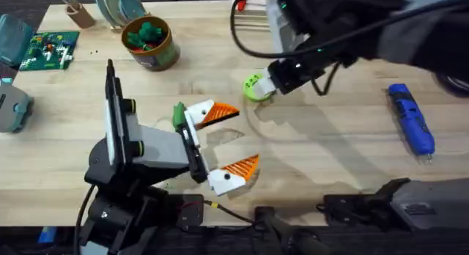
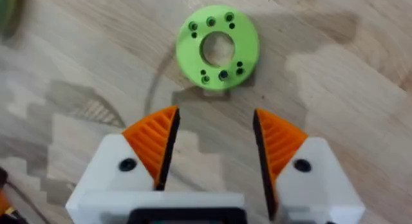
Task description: Pick up the gripper from the table and insert it into the empty holder that is missing its gripper. Then pick up a screw, insert it into the mounting hole, and use the screwdriver to tighten it. Finally, clean up the table by picking up the vegetable and placing it into the bucket.
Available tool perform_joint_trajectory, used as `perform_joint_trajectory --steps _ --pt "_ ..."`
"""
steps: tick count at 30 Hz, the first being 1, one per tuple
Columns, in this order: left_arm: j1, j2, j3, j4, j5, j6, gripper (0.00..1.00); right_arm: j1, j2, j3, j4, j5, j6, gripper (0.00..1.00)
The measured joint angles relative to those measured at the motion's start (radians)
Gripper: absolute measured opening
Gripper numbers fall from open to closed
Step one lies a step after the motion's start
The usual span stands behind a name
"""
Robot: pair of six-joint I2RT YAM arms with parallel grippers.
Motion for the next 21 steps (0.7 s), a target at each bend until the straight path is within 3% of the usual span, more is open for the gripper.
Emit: perform_joint_trajectory --steps 8,21 --pt "0.000 0.000 0.000 0.000 0.000 0.000 0.993 0.004 0.119 0.000 0.063 0.024 0.000 0.703" --pt "0.000 0.000 0.000 0.000 0.000 0.000 0.993 0.058 0.144 0.000 0.147 0.036 0.000 0.703"
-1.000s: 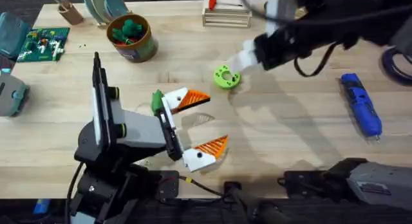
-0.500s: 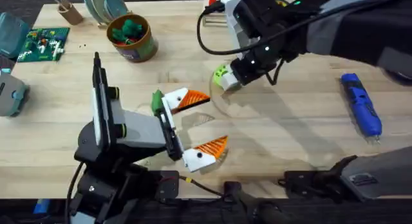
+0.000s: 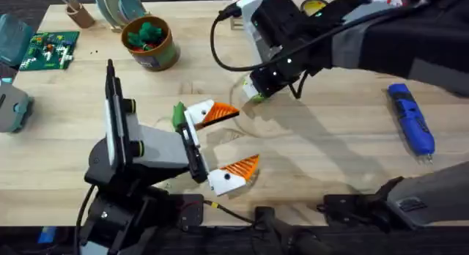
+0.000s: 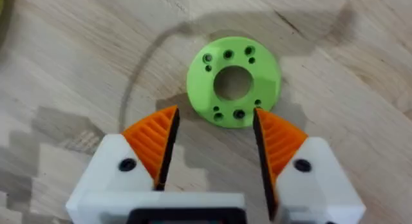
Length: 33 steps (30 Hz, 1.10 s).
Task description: Pick up the gripper from the table and insert it into the empty holder that is missing its gripper. Then pick up a screw, insert it into the mounting hole, and use the screwdriver to tighten it. Finally, clean up the table by picking up the vegetable and placing it into the bucket.
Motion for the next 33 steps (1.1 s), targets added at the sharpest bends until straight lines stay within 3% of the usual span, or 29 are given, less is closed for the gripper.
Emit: perform_joint_trajectory --steps 10,16,25,33 --pt "0.000 0.000 0.000 0.000 0.000 0.000 0.993 0.003 0.064 0.000 0.019 0.027 0.000 0.685" --pt "0.000 0.000 0.000 0.000 0.000 0.000 0.993 0.003 0.064 0.000 0.027 0.029 0.000 0.581" --pt "0.000 0.000 0.000 0.000 0.000 0.000 0.993 0.003 0.064 0.000 0.026 0.030 0.000 0.509" --pt "0.000 0.000 0.000 0.000 0.000 0.000 0.993 0.003 0.064 0.000 0.021 0.086 0.000 0.396"
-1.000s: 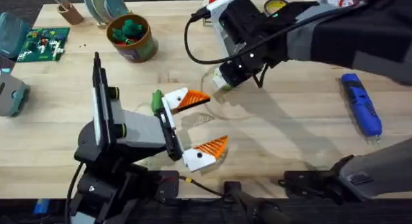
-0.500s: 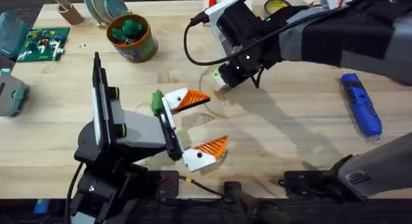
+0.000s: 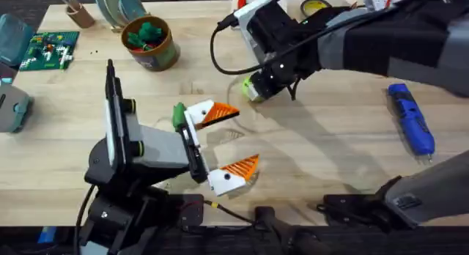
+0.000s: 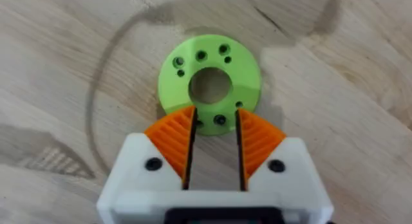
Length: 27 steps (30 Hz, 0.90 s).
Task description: Pick up the gripper from the table and insert it into the empty holder that is missing its gripper. Then pick up a screw, insert it into the mounting hole, and use the screwdriver to tighten it. Finally, clean up the table by picking up the vegetable and placing it into the bucket.
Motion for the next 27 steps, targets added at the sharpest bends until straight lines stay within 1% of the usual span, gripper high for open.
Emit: perform_joint_trajectory --steps 4,12,16,23,27 --pt "0.000 0.000 0.000 0.000 0.000 0.000 0.993 0.000 0.000 0.000 0.000 0.010 0.000 0.345" --pt "0.000 0.000 0.000 0.000 0.000 0.000 0.993 0.000 0.009 0.000 0.000 0.012 0.000 0.306" --pt "0.000 0.000 0.000 0.000 0.000 0.000 0.993 0.000 0.009 0.002 -0.002 0.022 0.000 0.242" --pt "0.000 0.000 0.000 0.000 0.000 0.000 0.993 0.000 0.009 0.002 -0.001 0.032 -0.004 0.186" --pt "0.000 0.000 0.000 0.000 0.000 0.000 0.993 0.000 0.009 0.002 -0.001 0.033 -0.005 0.118"
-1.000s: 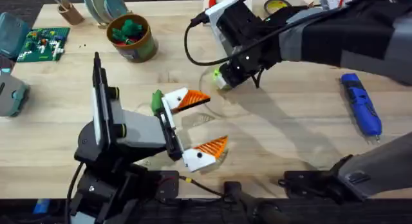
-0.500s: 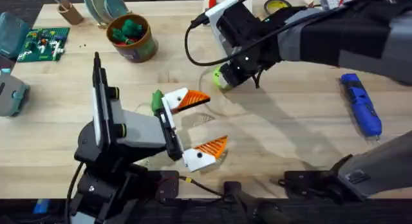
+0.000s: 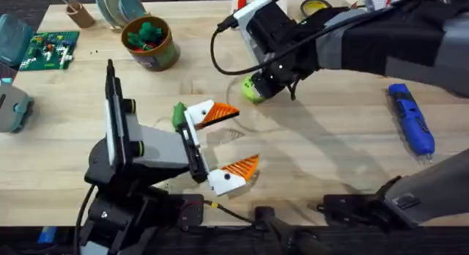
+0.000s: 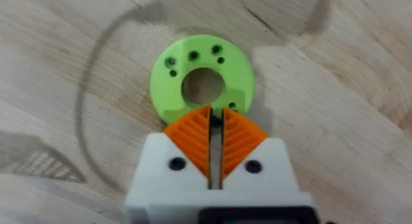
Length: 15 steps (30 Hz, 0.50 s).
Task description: Pick up the gripper from the table and insert it into the empty holder that is missing its gripper. Then pick up a screw, insert it into the mounting hole, and use the screwdriver to tighten it. Finally, clean up the table by picking up the vegetable and placing it into the bucket.
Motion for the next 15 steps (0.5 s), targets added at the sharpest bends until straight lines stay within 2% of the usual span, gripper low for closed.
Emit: perform_joint_trajectory --steps 3,15 --pt "0.000 0.000 0.000 0.000 0.000 0.000 0.994 0.000 0.000 0.001 0.002 0.000 -0.002 0.012" --pt "0.000 0.000 0.000 0.000 0.000 0.000 0.993 0.000 0.000 0.002 0.001 0.000 -0.003 0.006"
